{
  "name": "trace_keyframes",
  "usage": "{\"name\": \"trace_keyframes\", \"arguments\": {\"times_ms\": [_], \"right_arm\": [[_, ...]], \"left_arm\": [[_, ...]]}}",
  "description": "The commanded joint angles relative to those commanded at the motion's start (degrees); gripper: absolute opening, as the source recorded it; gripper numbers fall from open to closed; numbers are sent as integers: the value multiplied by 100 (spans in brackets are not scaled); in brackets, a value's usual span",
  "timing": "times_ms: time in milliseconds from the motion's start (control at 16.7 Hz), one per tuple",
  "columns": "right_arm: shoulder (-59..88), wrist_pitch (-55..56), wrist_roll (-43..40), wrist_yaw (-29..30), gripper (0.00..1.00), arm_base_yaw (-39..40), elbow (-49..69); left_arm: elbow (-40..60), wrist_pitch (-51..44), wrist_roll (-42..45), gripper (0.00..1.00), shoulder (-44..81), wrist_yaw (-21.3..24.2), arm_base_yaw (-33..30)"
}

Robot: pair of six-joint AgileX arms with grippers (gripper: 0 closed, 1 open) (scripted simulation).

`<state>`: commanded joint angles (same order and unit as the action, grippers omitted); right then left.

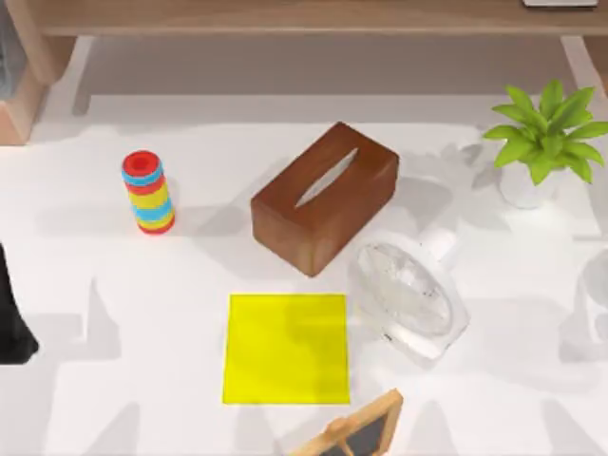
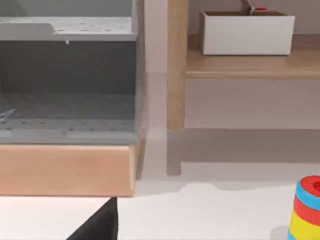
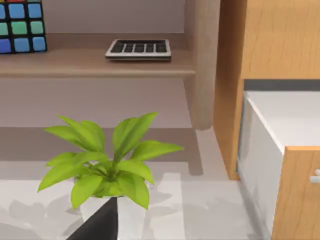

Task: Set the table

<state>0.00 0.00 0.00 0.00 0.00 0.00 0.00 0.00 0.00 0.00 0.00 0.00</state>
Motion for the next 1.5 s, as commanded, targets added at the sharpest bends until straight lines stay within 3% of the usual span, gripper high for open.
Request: {"name": "trace_keyframes", "arguments": {"times_ms": [300,540,780,1080,1500], "right_arm": [[339,-310,-8,31,100,-172,332],[1608,-1348,-30,82,100,-661,1596],[3800,-2791,-77,108,100,-1259,3799],[7499,-4642,-194,110,100,-1884,7554],[11867,-6594,-469,83,100,-2203,11586]], "left_arm": [[0,0,0,100,0,0,0],[0,0,0,100,0,0,0],[0,0,0,100,0,0,0],[0,0,0,100,0,0,0],[0,0,0,100,0,0,0]]}}
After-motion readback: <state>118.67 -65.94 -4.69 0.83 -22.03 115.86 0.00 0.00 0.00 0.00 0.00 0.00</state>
